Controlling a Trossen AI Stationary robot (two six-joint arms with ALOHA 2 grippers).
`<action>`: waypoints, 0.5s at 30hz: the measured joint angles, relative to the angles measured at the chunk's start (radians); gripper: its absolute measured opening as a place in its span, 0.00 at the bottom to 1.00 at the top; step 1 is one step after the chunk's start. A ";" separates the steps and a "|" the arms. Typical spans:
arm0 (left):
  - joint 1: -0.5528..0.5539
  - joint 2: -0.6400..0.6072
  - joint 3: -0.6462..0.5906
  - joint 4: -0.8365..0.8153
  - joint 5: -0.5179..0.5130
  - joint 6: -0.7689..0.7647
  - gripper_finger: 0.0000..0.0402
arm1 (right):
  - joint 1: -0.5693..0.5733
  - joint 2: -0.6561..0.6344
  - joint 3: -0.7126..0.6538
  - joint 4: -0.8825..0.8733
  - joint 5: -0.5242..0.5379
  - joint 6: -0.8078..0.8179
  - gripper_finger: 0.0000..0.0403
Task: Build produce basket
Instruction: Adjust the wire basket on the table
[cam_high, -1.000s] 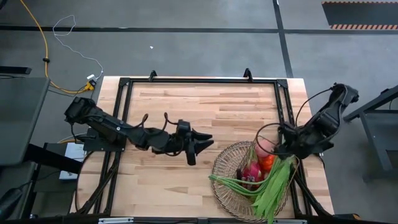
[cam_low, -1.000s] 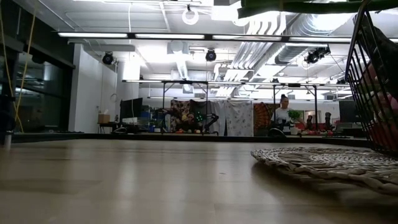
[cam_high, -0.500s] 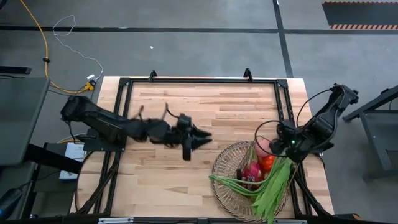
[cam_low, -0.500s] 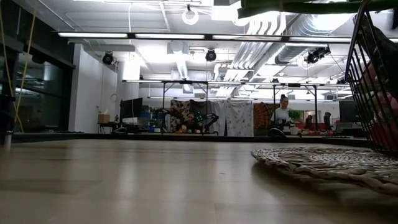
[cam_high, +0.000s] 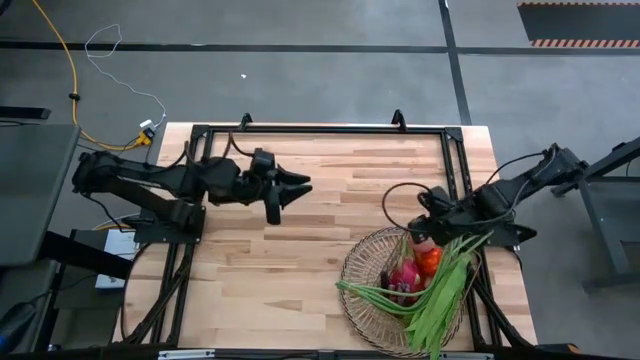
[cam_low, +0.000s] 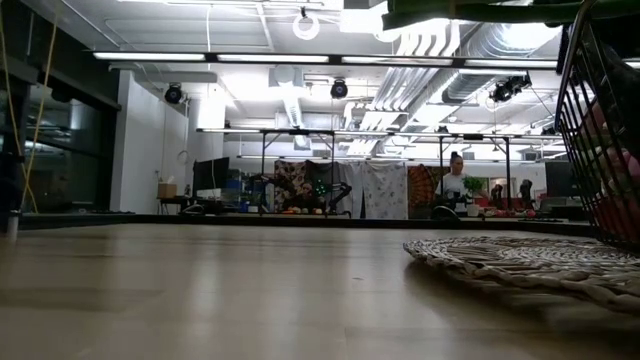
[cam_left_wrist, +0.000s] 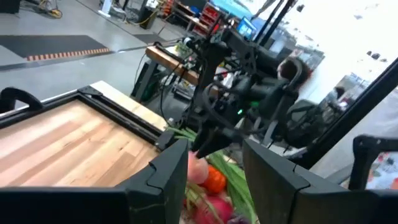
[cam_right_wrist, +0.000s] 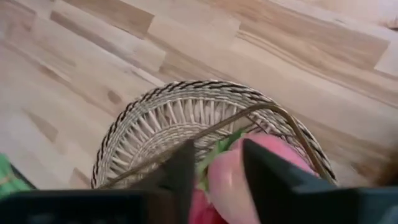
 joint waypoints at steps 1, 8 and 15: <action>0.002 -0.004 0.000 0.002 0.000 -0.011 0.35 | -0.017 0.009 0.000 0.010 -0.010 -0.004 0.24; 0.001 -0.015 0.000 0.000 0.000 -0.011 0.35 | -0.106 0.057 0.000 -0.046 -0.074 -0.116 0.04; 0.001 -0.015 0.000 -0.003 0.000 -0.006 0.35 | -0.213 0.126 0.000 -0.044 -0.184 -0.324 0.00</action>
